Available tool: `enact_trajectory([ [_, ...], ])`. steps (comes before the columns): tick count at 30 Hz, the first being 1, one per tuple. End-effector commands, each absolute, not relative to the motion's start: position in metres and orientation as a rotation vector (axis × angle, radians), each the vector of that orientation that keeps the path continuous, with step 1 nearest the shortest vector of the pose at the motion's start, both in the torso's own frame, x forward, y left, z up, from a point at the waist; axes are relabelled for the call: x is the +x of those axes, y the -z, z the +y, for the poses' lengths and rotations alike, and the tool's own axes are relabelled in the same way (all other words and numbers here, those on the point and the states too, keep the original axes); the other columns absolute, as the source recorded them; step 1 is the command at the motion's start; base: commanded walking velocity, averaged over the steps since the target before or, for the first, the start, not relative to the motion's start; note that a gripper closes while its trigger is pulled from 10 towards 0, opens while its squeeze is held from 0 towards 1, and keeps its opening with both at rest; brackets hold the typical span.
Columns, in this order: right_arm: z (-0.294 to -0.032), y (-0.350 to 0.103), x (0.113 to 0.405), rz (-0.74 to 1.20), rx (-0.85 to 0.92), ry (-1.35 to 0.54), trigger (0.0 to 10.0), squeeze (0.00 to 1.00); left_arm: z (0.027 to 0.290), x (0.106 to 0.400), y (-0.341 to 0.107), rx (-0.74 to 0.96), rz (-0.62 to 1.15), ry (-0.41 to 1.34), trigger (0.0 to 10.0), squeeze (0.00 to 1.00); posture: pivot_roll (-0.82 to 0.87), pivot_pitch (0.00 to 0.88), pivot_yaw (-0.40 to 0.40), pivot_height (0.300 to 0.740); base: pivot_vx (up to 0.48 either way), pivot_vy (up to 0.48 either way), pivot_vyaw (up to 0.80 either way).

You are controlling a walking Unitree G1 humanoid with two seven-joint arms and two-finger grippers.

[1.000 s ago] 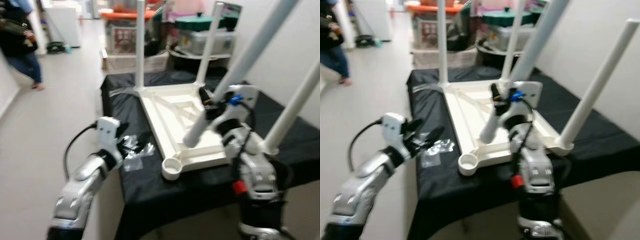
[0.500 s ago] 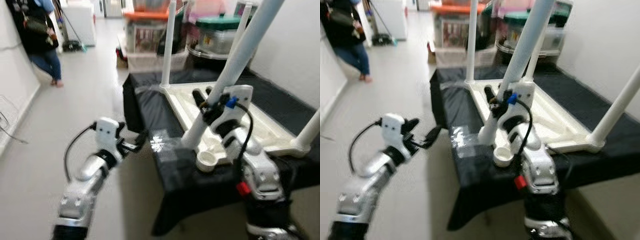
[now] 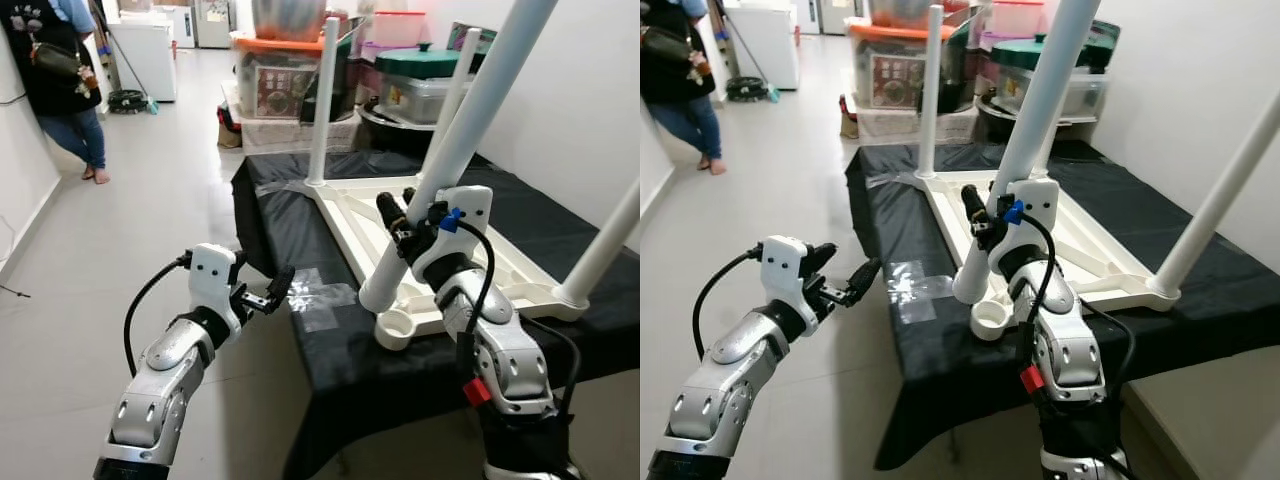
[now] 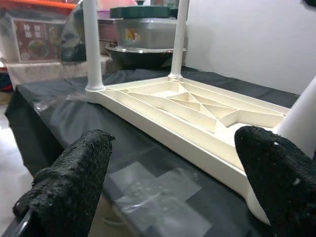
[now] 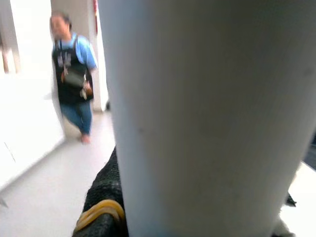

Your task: Building children table

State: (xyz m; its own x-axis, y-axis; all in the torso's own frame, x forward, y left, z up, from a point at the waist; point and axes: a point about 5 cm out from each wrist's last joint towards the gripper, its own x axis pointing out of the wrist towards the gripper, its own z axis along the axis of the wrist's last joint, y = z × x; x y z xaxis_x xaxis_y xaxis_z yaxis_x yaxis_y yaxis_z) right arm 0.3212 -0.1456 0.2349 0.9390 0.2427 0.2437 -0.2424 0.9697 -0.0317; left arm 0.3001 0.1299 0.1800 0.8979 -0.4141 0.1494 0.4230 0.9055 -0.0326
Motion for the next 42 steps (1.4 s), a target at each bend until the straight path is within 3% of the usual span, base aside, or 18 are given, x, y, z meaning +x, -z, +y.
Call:
enact_trajectory([
  [1, -0.148, -0.235, 0.320, -0.258, -0.010, -0.230, 10.0, 0.00, 0.129, 0.301, -0.178, -0.065, -0.133, 0.426, 10.0, 0.00, 0.07, 0.000, -0.054, 0.740, 0.000, 0.000, 0.80],
  [15, -0.152, -0.235, 0.323, -0.235, 0.046, -0.252, 10.0, 0.00, 0.134, 0.302, -0.177, -0.066, -0.131, 0.404, 10.0, 0.00, 0.07, 0.000, -0.053, 0.740, 0.000, 0.000, 0.12],
  [23, -0.157, -0.245, 0.324, -0.181, -0.051, -0.562, 10.0, 0.00, 0.140, 0.302, -0.176, -0.053, -0.120, 0.396, 10.0, 0.00, 0.08, 0.000, -0.065, 0.740, 0.000, 0.000, 0.00],
  [34, -0.157, -0.249, 0.329, -0.154, -0.100, -0.702, 10.0, 0.00, 0.139, 0.300, -0.175, -0.055, -0.117, 0.401, 10.0, 0.00, 0.10, 0.000, -0.073, 0.740, 0.000, 0.000, 0.00],
  [42, -0.174, -0.230, 0.337, -0.061, -0.075, -0.818, 10.0, 0.00, 0.144, 0.296, -0.173, -0.053, -0.106, 0.396, 10.0, 0.00, 0.11, 0.000, -0.082, 0.740, 0.000, 0.000, 0.00],
])
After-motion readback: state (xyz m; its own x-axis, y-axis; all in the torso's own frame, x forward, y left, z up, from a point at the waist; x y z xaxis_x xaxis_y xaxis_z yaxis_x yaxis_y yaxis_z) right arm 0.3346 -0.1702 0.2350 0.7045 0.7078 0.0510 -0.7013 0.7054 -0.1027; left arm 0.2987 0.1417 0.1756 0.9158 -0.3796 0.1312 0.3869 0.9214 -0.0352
